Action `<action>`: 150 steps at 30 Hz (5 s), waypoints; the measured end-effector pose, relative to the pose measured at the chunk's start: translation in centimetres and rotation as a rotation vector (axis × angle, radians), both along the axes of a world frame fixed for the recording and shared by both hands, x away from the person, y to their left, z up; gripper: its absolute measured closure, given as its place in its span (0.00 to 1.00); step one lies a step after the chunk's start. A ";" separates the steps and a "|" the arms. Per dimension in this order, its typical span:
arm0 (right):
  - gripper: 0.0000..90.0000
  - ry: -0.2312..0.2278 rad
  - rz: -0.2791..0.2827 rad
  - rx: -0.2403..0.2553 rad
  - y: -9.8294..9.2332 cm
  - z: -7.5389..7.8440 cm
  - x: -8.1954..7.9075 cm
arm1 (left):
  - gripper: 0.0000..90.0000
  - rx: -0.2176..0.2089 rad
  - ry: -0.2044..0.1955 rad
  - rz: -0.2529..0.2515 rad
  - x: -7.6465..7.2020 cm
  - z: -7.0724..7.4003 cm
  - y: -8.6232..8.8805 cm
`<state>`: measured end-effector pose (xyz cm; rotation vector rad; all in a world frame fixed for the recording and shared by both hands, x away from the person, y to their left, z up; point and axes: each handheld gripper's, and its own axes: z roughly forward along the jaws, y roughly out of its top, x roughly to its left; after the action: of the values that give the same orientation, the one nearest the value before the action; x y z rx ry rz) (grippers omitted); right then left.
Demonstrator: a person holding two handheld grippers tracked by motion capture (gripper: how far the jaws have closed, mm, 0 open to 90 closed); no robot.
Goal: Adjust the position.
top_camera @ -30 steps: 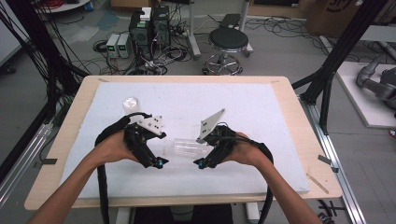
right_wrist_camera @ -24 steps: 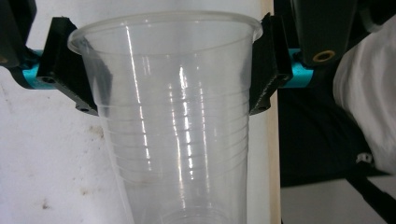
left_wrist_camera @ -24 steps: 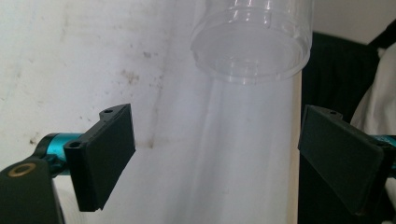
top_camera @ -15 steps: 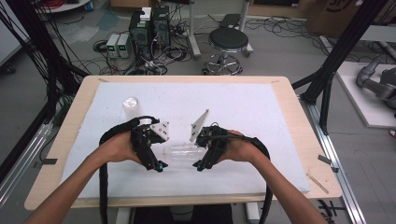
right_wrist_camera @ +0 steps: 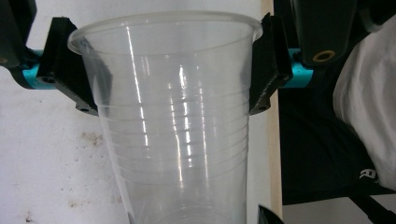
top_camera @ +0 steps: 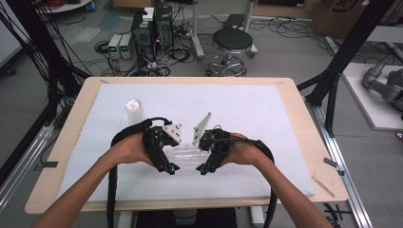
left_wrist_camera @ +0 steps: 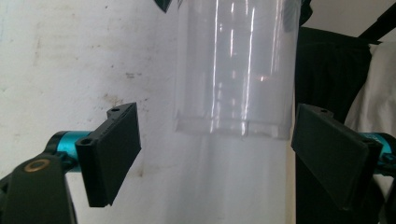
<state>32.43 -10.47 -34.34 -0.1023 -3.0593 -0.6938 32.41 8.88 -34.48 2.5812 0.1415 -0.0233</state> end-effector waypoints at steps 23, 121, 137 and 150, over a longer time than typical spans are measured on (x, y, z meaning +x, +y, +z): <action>0.28 0.004 -0.002 0.001 -0.2 -0.4 0.0 | 0.45 0.014 0.000 -0.051 0.0 -0.3 -0.6; 0.16 0.090 -0.072 0.997 -5.7 -3.2 0.0 | 0.47 -0.854 0.000 0.053 -1.2 -6.7 2.0; 0.29 0.093 -0.049 1.018 -5.8 -3.0 -0.1 | 0.47 -0.843 0.002 0.042 -1.2 -6.8 1.8; 0.37 0.077 -0.060 1.023 -5.9 -3.1 -0.1 | 0.47 -0.842 -0.002 0.040 -1.2 -6.8 1.9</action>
<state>32.29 -16.35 -37.46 -0.1946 -2.2573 -2.0391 31.25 10.73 -41.28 1.7380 0.1432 -0.0531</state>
